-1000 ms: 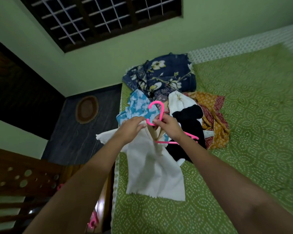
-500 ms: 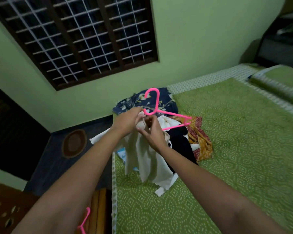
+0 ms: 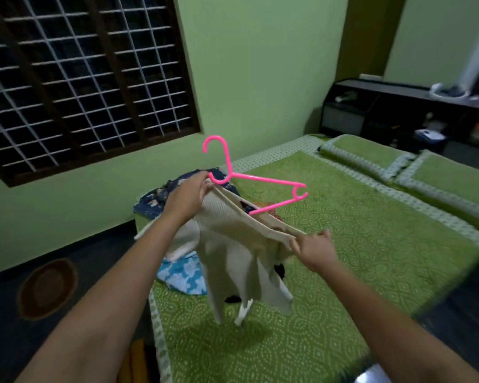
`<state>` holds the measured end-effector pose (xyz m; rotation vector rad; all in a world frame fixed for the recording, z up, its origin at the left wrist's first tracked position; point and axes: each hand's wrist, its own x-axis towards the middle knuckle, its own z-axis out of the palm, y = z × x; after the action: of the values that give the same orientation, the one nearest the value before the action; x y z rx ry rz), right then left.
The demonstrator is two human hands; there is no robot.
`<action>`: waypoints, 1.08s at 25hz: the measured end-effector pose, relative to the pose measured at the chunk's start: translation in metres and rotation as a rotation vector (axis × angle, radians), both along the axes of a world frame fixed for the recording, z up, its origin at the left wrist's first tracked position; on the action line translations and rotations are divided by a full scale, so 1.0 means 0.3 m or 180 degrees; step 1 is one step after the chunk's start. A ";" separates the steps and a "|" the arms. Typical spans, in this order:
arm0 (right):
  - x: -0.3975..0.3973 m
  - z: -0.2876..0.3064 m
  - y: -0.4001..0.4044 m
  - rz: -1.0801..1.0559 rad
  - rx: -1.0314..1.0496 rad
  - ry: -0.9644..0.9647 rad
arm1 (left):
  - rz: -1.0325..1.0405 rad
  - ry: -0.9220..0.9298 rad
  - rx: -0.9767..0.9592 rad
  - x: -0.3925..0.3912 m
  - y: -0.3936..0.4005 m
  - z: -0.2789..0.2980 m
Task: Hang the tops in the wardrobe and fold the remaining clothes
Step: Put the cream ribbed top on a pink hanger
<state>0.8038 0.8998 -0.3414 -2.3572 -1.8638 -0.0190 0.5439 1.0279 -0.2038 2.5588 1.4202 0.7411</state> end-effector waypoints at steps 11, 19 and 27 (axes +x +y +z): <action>0.268 0.482 -0.249 -0.1589 0.0148 0.1902 | -0.0899 -0.0103 -0.0082 0.339 -0.173 -0.169; 0.684 0.614 -0.708 -0.1492 0.0675 0.0466 | -0.2055 -0.0933 0.0031 0.846 -0.278 -0.012; 1.116 0.578 -0.895 -0.1340 0.1193 0.0179 | -0.2734 -0.0887 -0.0018 1.522 -0.518 0.104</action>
<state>1.1386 0.6313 -0.1680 -2.3916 -1.1816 -0.3113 1.0006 0.8724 -0.1727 2.5495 0.1762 0.8499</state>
